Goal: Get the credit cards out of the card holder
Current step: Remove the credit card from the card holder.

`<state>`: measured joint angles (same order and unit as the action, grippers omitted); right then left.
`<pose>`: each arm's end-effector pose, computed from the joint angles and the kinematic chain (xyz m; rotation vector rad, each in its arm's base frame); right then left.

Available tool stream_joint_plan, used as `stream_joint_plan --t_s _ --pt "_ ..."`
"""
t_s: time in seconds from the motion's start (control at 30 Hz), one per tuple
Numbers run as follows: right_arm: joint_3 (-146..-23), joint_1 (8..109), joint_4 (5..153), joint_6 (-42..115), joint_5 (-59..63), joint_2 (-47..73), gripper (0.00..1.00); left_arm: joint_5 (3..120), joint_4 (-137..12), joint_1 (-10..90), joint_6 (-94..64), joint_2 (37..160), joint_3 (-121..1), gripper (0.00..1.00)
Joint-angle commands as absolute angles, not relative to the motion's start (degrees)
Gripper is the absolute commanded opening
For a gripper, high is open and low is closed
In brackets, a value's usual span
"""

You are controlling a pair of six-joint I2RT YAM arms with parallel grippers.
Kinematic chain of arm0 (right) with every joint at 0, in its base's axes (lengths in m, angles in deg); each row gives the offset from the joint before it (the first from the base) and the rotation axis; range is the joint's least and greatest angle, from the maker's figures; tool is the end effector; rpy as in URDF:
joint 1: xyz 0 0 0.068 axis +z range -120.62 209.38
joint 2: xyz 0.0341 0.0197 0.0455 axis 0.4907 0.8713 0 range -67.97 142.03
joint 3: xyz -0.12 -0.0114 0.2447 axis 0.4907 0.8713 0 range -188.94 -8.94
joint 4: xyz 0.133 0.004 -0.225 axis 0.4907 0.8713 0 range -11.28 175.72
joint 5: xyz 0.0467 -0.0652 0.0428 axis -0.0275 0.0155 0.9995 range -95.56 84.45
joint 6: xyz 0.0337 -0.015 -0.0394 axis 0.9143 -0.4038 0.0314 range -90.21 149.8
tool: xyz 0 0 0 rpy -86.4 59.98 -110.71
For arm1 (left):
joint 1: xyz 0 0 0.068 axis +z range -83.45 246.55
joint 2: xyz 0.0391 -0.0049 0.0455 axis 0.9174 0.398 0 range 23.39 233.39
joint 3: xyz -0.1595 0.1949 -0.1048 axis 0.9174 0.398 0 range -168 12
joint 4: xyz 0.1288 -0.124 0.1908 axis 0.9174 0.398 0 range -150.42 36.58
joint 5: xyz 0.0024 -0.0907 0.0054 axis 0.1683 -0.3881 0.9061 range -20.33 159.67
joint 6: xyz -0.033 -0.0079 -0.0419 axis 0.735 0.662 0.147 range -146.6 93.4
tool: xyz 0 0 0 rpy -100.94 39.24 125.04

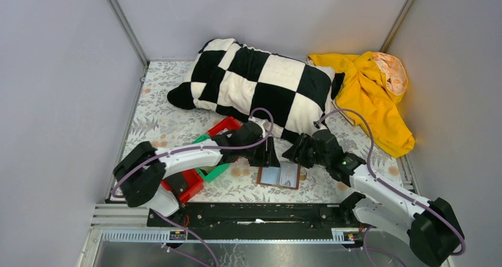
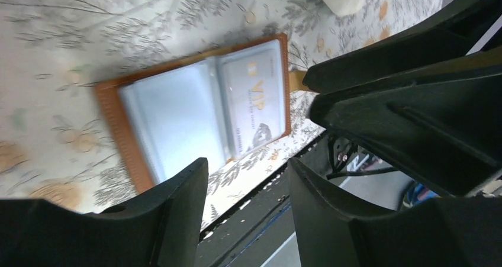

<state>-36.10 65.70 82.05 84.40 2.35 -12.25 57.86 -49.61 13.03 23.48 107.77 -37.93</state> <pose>0.1647 0.1271 0.2094 0.2807 2.3032 1.0304 0.1767 -0.2510 0.2098 0.1907 2.6243 -1.0185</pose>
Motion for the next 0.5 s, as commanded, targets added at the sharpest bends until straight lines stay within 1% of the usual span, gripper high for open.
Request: stream_joint_plan --t_s 0.0,0.13,0.47 --pt "-32.1 65.0 90.9 84.5 -1.4 -16.6 0.5 48.3 -61.8 11.7 27.8 112.4 -39.3 0.57" --pt "-29.6 65.0 90.6 85.2 0.3 -19.6 0.5 46.6 -64.0 11.3 28.8 116.0 -39.6 0.57" --pt "-27.9 65.0 89.0 85.1 1.6 -17.5 0.5 48.8 -61.8 11.1 28.4 119.6 -39.7 0.56"
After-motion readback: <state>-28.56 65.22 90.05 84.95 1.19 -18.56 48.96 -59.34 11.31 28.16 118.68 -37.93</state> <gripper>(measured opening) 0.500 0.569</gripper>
